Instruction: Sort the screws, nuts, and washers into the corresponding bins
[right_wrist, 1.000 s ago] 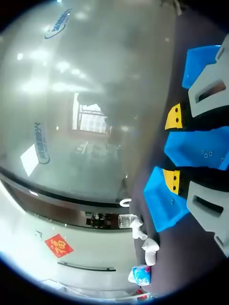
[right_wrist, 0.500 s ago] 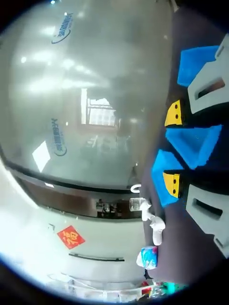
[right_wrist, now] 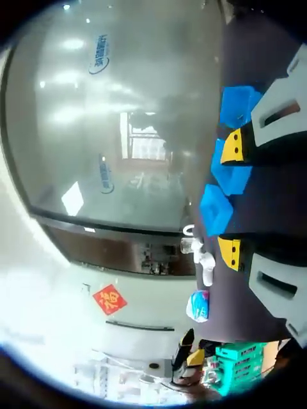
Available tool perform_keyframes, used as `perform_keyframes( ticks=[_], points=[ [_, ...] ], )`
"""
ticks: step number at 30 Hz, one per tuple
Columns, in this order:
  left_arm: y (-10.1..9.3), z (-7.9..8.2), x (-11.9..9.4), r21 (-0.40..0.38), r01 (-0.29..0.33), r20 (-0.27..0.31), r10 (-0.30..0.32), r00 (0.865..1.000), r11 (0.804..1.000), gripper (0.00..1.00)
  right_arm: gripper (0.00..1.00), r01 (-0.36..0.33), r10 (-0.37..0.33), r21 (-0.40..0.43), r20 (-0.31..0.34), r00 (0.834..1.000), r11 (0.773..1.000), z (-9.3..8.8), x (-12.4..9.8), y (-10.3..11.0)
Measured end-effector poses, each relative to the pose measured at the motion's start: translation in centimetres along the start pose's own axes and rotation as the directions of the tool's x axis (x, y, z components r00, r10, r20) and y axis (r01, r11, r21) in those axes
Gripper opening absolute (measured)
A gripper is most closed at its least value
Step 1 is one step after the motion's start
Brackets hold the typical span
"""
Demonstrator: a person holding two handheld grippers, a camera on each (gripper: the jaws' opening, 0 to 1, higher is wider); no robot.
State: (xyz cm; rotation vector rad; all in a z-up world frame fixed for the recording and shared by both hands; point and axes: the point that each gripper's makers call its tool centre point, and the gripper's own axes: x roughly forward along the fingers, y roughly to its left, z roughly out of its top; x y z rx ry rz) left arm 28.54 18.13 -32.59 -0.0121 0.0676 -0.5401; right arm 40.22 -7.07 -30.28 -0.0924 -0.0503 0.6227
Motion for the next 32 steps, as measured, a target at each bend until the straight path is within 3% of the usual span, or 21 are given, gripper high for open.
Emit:
perform_keyframes(
  ticks=[7,14,19,32],
  points=[
    [-0.9,0.4,0.5,0.021,0.029,0.001,-0.029,1.000,0.999,0.45,0.39,0.086,-0.086,-0.026,0.016,0.996,0.996,-0.9,-6.7,-2.0],
    [-1.1,0.7,0.7,0.024,0.036,0.006,-0.036,0.999,0.999,0.45,0.39,0.129,-0.129,0.001,-0.002,0.992,0.992,-2.4,-10.8,-3.0],
    [-1.2,0.7,0.8,0.024,0.036,0.007,-0.036,0.999,0.999,0.45,0.39,0.156,-0.156,0.018,-0.006,0.988,0.988,-3.0,-12.0,-3.2],
    [-0.8,0.9,0.1,0.023,0.021,0.015,-0.021,1.000,1.000,0.45,0.39,0.158,-0.158,0.012,-0.012,0.987,0.987,-3.1,-12.0,-2.6]
  ],
)
